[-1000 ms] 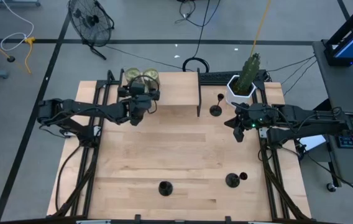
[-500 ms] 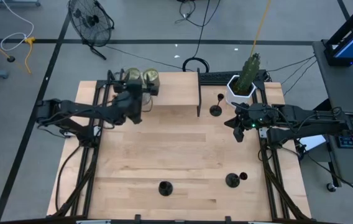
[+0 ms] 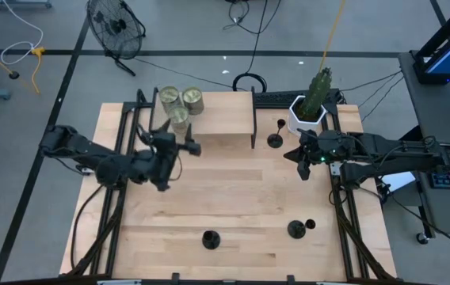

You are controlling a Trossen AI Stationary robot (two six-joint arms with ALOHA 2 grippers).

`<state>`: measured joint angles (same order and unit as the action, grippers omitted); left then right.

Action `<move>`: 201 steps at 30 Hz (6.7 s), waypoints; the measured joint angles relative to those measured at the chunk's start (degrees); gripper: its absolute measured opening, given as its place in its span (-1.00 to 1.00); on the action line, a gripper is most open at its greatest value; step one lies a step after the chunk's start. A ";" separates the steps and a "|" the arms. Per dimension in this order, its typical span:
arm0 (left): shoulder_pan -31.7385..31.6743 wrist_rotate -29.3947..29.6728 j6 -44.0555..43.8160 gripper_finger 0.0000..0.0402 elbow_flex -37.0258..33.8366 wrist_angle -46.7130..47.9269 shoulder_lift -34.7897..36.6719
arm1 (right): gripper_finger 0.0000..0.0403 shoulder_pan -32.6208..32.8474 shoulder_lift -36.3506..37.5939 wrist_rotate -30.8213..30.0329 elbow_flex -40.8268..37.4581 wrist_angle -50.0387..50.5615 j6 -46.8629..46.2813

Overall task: Pick & Place candle stick holders
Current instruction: Put the silver scented candle on the shelf, then put the bottom left black candle holder on the shelf

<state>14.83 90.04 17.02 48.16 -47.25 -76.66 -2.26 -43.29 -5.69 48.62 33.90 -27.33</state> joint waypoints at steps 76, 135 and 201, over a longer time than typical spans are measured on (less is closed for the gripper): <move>2.53 -39.97 -76.85 -0.05 -0.07 77.37 9.55 | -1.00 0.00 3.94 -0.07 0.00 6.94 -0.60; 27.92 -64.45 -48.64 -0.05 -0.02 43.69 -12.24 | -1.00 0.09 8.73 -3.30 -5.98 4.18 0.07; 24.68 -70.47 -52.14 -0.05 -0.02 41.50 -12.22 | -1.00 0.11 26.08 -4.78 -11.61 4.21 -4.92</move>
<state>39.51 19.58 -35.13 48.14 -5.75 -88.88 -2.15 -17.21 -10.47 37.01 38.11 -32.25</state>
